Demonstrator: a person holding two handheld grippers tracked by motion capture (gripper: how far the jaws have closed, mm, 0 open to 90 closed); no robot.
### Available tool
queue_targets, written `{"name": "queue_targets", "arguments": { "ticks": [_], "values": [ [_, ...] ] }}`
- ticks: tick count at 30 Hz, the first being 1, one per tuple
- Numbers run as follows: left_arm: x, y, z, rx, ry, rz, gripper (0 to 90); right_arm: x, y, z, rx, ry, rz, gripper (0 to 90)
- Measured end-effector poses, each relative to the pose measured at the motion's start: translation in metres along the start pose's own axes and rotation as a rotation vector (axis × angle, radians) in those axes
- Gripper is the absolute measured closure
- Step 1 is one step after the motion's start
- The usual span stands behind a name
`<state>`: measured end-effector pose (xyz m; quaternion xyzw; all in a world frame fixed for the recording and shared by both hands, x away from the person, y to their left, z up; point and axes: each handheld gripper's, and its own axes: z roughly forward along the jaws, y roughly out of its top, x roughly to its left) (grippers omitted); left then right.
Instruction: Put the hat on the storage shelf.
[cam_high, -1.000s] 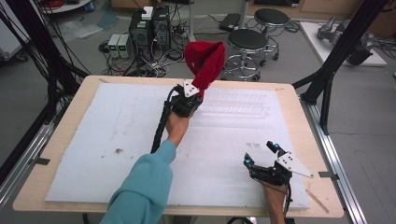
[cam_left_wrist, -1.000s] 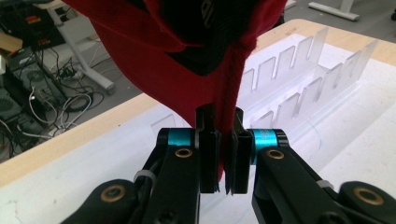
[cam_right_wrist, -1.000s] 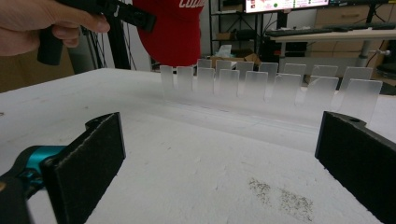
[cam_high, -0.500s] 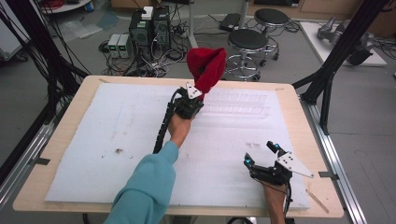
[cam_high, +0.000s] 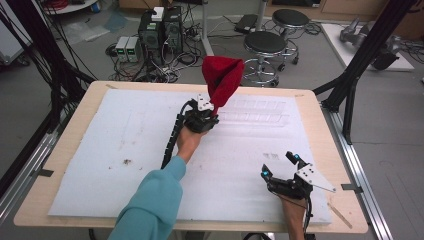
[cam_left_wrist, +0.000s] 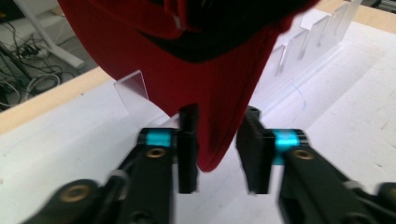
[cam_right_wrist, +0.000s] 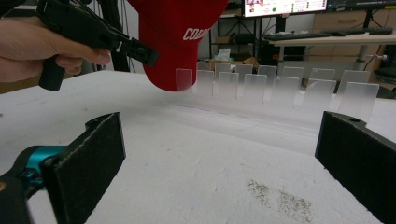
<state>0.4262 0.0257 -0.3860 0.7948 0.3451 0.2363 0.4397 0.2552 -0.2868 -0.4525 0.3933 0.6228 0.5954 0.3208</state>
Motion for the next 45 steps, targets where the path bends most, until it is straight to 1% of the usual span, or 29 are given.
{"name": "queue_targets", "arguments": {
  "ticks": [2,3,4,5,6,7,8,9,11,12,13,14,16,17,19,23,24,25,26,29,30,31,32,33,37,39,40,41,45],
  "values": [
    [0.003,-0.002,-0.003,-0.014,0.0,-0.004,64.2,0.0,0.0,0.0,-0.003,-0.002,-0.019,0.4],
    [0.004,-0.002,-0.005,-0.018,-0.012,-0.007,58.9,0.001,0.0,0.0,-0.003,-0.003,-0.022,0.4],
    [0.005,-0.002,-0.006,-0.021,-0.028,-0.016,58.9,0.001,0.0,0.0,-0.003,-0.003,-0.022,0.4],
    [0.007,-0.002,-0.007,-0.023,-0.052,-0.024,47.7,0.001,0.0,0.0,-0.002,-0.003,-0.013,0.4],
    [0.008,-0.002,-0.008,-0.023,-0.073,-0.033,47.7,0.001,0.0,0.0,-0.002,-0.003,-0.013,0.4],
    [0.01,-0.003,-0.009,-0.023,-0.096,-0.046,33.0,0.0,0.0,0.0,-0.003,-0.001,-0.008,0.4],
    [0.011,-0.003,-0.011,-0.021,-0.118,-0.059,33.0,0.0,0.0,0.0,-0.003,-0.001,-0.008,0.4],
    [0.013,-0.004,-0.013,-0.015,-0.139,-0.068,26.8,0.0,0.0,0.0,-0.006,0.001,-0.01,0.4],
    [0.017,-0.006,-0.019,-0.007,-0.168,-0.057,16.6,0.001,-0.001,-0.001,-0.012,0.003,-0.018,0.4],
    [0.02,-0.007,-0.023,-0.005,-0.196,-0.05,16.6,0.001,-0.001,-0.001,-0.012,0.003,-0.018,0.4],
    [0.023,-0.009,-0.028,0.0,-0.22,-0.043,13.8,0.001,-0.001,-0.001,-0.009,0.004,-0.016,0.4],
    [0.026,-0.01,-0.034,-0.008,-0.246,-0.035,13.8,0.001,-0.001,-0.001,-0.01,0.005,-0.02,0.4],
    [0.032,-0.015,-0.046,-0.043,-0.303,-0.024,13.8,0.0,-0.001,-0.001,-0.014,0.009,-0.015,0.4],
    [0.036,-0.019,-0.054,-0.054,-0.331,-0.011,13.8,0.0,-0.001,-0.001,-0.014,0.009,-0.015,0.4],
    [0.043,-0.029,-0.069,-0.066,-0.36,0.016,13.9,0.001,-0.001,-0.002,-0.015,0.01,-0.015,0.4],
    [0.061,-0.054,-0.099,-0.096,-0.423,0.032,13.9,0.002,-0.001,-0.002,-0.013,0.012,-0.026,0.4],
    [0.066,-0.061,-0.106,-0.102,-0.437,0.025,13.9,0.003,-0.001,-0.002,-0.015,0.011,-0.035,0.4],
    [0.072,-0.066,-0.112,-0.091,-0.448,0.031,13.9,0.003,-0.001,-0.002,-0.015,0.011,-0.035,0.4],
    [0.077,-0.072,-0.118,-0.092,-0.448,0.032,13.5,0.003,-0.001,-0.002,-0.018,0.007,-0.039,0.4],
    [0.089,-0.089,-0.136,-0.126,-0.433,0.048,13.5,0.003,-0.001,-0.002,-0.02,0.005,-0.043,0.4],
    [0.095,-0.101,-0.148,-0.145,-0.409,0.059,13.5,0.003,-0.001,-0.002,-0.02,0.005,-0.041,0.4],
    [0.095,-0.101,-0.148,-0.145,-0.409,0.059,13.5,0.003,-0.001,-0.002,-0.02,0.005,-0.041,0.4],
    [0.099,-0.114,-0.161,-0.181,-0.395,0.062,13.6,0.003,-0.001,-0.002,-0.016,0.002,-0.04,0.4],
    [0.099,-0.114,-0.161,-0.181,-0.395,0.062,13.6,0.003,-0.001,-0.002,-0.016,0.002,-0.04,0.4],
    [0.106,-0.139,-0.183,-0.258,-0.366,0.077,13.9,0.005,-0.001,-0.001,-0.014,-0.009,-0.049,0.4],
    [0.11,-0.154,-0.19,-0.289,-0.354,0.061,13.9,0.005,-0.001,-0.001,-0.014,-0.011,-0.048,0.4],
    [0.112,-0.16,-0.192,-0.29,-0.345,0.055,13.9,0.004,-0.001,-0.002,-0.015,-0.014,-0.045,0.4],
    [0.114,-0.17,-0.197,-0.311,-0.333,0.053,13.9,0.004,-0.001,-0.002,-0.014,-0.014,-0.04,0.4],
    [0.116,-0.175,-0.2,-0.315,-0.329,0.039,13.9,0.004,-0.001,-0.001,-0.014,-0.018,-0.045,0.4]
  ]
}}
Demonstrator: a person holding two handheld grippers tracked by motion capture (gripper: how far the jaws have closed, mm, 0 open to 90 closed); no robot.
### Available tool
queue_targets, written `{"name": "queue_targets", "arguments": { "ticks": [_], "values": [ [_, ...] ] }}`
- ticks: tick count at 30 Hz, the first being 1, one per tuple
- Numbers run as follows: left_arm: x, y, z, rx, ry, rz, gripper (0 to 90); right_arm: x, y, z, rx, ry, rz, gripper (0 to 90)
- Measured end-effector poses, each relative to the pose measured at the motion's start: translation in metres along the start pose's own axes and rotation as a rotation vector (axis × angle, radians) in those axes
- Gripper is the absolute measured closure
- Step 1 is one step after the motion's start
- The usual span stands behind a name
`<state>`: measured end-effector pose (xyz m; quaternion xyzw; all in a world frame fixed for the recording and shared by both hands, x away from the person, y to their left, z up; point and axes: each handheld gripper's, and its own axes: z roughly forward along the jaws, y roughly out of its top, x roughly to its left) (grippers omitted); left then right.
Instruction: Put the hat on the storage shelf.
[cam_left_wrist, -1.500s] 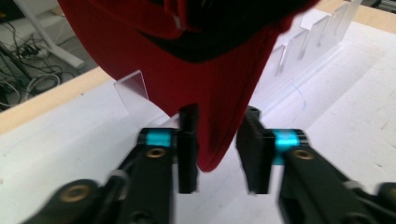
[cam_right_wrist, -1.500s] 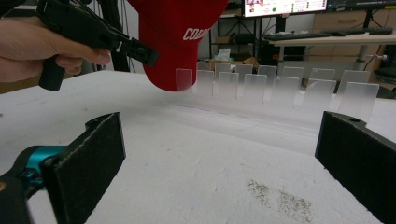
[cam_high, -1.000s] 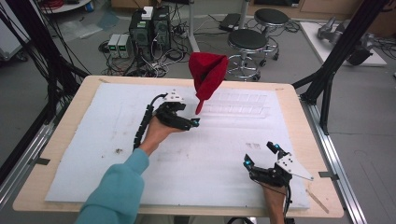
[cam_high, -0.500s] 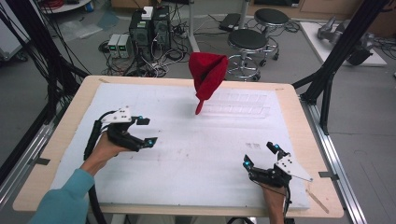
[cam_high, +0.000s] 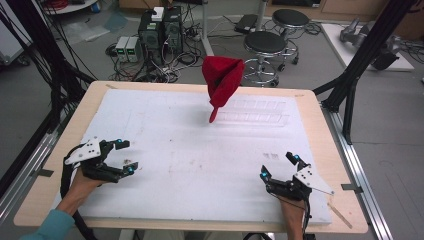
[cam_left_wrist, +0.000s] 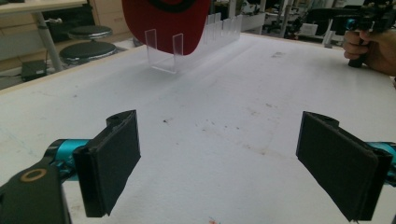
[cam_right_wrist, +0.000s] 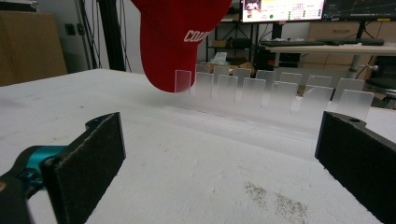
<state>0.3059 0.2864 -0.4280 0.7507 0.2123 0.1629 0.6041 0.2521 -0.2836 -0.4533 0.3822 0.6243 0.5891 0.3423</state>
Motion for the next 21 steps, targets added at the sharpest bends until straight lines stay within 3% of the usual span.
{"name": "queue_targets", "arguments": {
  "ticks": [3,11,21],
  "values": [
    [-0.001,0.001,0.0,-0.019,0.001,0.013,13.9,0.0,0.0,0.0,-0.001,0.0,0.0,0.4],
    [-0.001,-0.004,0.006,0.024,-0.016,0.02,14.0,0.0,0.0,-0.001,-0.005,0.004,0.006,0.4],
    [-0.001,-0.019,-0.006,0.014,0.015,0.013,14.0,0.0,0.0,-0.001,-0.005,0.007,0.006,0.4]
  ]
}}
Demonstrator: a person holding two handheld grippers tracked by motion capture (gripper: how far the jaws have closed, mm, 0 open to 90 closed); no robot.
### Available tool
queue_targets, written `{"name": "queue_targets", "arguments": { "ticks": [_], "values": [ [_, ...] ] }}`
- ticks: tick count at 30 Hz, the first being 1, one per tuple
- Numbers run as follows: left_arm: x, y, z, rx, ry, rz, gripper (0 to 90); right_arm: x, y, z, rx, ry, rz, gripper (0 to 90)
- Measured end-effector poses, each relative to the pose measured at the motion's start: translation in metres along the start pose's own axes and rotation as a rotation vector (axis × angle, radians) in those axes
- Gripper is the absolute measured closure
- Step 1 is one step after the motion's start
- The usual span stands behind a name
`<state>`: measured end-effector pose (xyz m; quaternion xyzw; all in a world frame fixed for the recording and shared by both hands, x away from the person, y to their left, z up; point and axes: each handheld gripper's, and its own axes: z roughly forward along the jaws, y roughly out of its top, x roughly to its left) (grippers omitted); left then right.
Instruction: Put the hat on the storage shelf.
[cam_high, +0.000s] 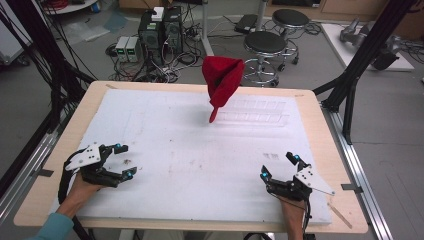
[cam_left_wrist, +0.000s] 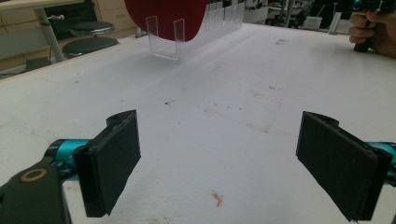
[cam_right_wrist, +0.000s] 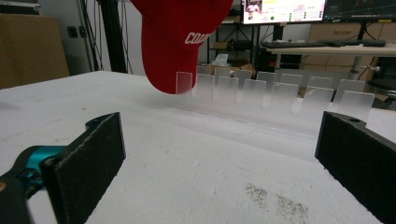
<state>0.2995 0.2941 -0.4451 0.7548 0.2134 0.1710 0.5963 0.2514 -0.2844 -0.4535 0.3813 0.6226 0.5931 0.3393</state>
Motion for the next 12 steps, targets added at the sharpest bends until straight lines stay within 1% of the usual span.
{"name": "queue_targets", "arguments": {
  "ticks": [3,4,5,9,12],
  "values": [
    [0.0011,-0.004,-0.0037,-0.012,0.011,-0.004,14.0,0.0,0.0,0.0,0.0,-0.001,-0.002,0.4],
    [0.0007,-0.0044,-0.0051,-0.032,0.015,-0.006,14.0,0.0,0.0,0.0001,0.0,-0.001,-0.002,0.4],
    [0.001,-0.0047,-0.006,-0.036,0.014,-0.006,14.0,0.0,0.0,0.0,0.0,-0.001,-0.002,0.4],
    [-0.0002,-0.0046,-0.0047,-0.021,0.024,0.001,14.0,0.0,0.0,0.0,0.001,0.0,-0.002,0.4],
    [0.0017,-0.0054,-0.0058,-0.034,0.029,-0.024,14.0,-0.0006,0.0,0.0001,-0.002,0.001,0.001,0.4]
  ]
}}
